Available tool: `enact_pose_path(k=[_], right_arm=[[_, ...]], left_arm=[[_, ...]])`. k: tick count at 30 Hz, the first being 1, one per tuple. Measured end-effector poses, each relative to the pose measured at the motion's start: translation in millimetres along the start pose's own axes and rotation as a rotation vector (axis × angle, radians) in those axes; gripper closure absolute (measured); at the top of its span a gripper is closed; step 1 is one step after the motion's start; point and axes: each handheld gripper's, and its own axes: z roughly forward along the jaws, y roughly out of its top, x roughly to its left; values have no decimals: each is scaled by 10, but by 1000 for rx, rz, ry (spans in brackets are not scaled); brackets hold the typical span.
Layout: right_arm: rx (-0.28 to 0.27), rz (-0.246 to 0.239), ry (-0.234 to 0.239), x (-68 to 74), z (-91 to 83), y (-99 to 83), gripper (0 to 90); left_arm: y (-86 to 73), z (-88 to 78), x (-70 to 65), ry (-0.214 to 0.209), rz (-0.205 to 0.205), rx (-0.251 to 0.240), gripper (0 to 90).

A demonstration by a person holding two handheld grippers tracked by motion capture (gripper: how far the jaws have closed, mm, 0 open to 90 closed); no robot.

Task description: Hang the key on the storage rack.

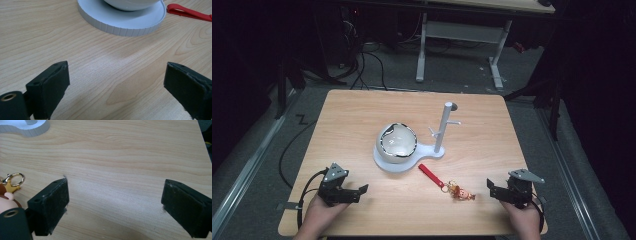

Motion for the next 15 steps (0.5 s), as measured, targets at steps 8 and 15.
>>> enact_pose_path(k=[8,15], right_arm=[[26,37,39,-21,30,-28,101],[14,-20,68,81,111,34,101]], left_arm=[[-10,10,-33,-19,18,13,98],[-13,-57,-26,-9,11,-2,104]])
